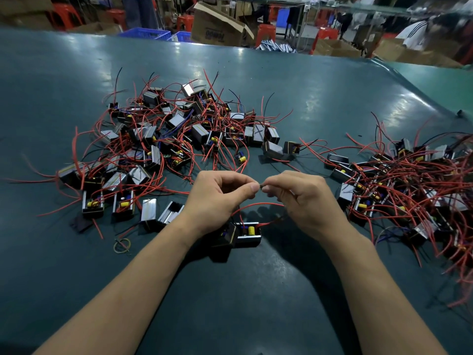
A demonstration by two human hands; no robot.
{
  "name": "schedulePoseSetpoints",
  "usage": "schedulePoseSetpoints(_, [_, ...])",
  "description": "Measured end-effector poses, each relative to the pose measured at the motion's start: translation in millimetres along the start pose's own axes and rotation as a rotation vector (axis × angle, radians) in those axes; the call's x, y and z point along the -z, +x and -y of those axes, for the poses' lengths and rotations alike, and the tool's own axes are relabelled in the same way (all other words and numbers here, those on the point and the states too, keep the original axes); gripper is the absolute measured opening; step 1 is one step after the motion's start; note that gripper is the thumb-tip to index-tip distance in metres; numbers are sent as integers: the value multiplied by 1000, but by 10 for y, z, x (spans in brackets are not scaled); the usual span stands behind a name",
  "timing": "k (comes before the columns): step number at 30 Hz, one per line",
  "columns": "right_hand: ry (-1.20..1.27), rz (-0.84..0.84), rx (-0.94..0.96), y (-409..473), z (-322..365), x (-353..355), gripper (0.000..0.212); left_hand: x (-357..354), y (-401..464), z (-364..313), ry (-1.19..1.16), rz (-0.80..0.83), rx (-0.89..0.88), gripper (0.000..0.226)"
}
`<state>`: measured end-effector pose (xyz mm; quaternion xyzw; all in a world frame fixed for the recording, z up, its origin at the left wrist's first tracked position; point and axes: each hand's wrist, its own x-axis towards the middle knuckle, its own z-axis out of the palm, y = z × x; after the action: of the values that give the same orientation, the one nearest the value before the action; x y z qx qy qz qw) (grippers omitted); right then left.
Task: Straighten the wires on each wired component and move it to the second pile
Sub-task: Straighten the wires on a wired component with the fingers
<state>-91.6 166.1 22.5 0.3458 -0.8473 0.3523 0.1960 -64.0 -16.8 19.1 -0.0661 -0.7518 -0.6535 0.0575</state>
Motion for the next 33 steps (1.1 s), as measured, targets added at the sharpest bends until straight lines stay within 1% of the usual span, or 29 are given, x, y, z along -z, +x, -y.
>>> schedulePoseSetpoints(2, [62,23,-85,5,58,-17,16,-8,-3,-13,15,-23,-56,4])
schedulePoseSetpoints(3, [132,27,-191,16,109,-43,23,-15,-3,-15,66,-51,-125,4])
schedulePoseSetpoints(4, [267,18,-340,29,143,-76,31,-24,-5,-16,154,-86,-231,3])
schedulePoseSetpoints(5, [475,-3,-520,53,180,-94,39,-34,-11,-16,258,-120,-360,3])
schedulePoseSetpoints(6, [717,-15,-732,84,204,-98,43,-45,-17,-17,353,-145,-487,2])
schedulePoseSetpoints(7, [915,10,-922,104,226,-83,43,-61,-20,-10,426,-166,-591,3])
schedulePoseSetpoints(8, [1046,43,-1036,104,237,-63,42,-73,-18,4,465,-180,-650,3])
schedulePoseSetpoints(9, [1089,69,-1072,96,237,-44,41,-80,-14,16,476,-184,-659,3])
schedulePoseSetpoints(10, [1046,65,-1034,81,219,-35,40,-80,-3,25,466,-181,-636,4])
schedulePoseSetpoints(12, [898,10,-892,61,211,-30,38,-64,15,37,410,-168,-563,7])
schedulePoseSetpoints(13, [865,-18,-865,58,205,-18,37,-54,17,34,380,-180,-531,9])
schedulePoseSetpoints(14, [850,-43,-866,59,191,9,38,-39,18,28,354,-217,-498,11])
schedulePoseSetpoints(16, [773,-108,-879,44,132,83,37,24,30,20,318,-352,-412,14])
schedulePoseSetpoints(18, [588,-155,-879,11,66,150,35,118,55,43,360,-481,-324,19])
schedulePoseSetpoints(20, [262,-137,-854,-31,12,165,37,185,68,81,456,-516,-272,26])
schedulePoseSetpoints(22, [-73,-100,-839,-68,-30,157,44,201,52,92,564,-492,-267,34])
schedulePoseSetpoints(24, [-221,-81,-848,-83,-29,155,50,199,25,98,653,-450,-256,45])
schedulePoseSetpoints(27, [-287,-37,-791,-87,-3,119,48,194,6,111,651,-292,-220,55])
schedulePoseSetpoints(29, [-291,-49,-731,-60,26,77,38,161,-13,107,675,-166,-229,54])
schedulePoseSetpoints(31, [-243,-168,-622,-36,59,33,26,105,-43,72,732,-79,-264,54])
schedulePoseSetpoints(33, [-224,-290,-421,-22,71,-8,16,72,-58,53,750,-39,-304,53])
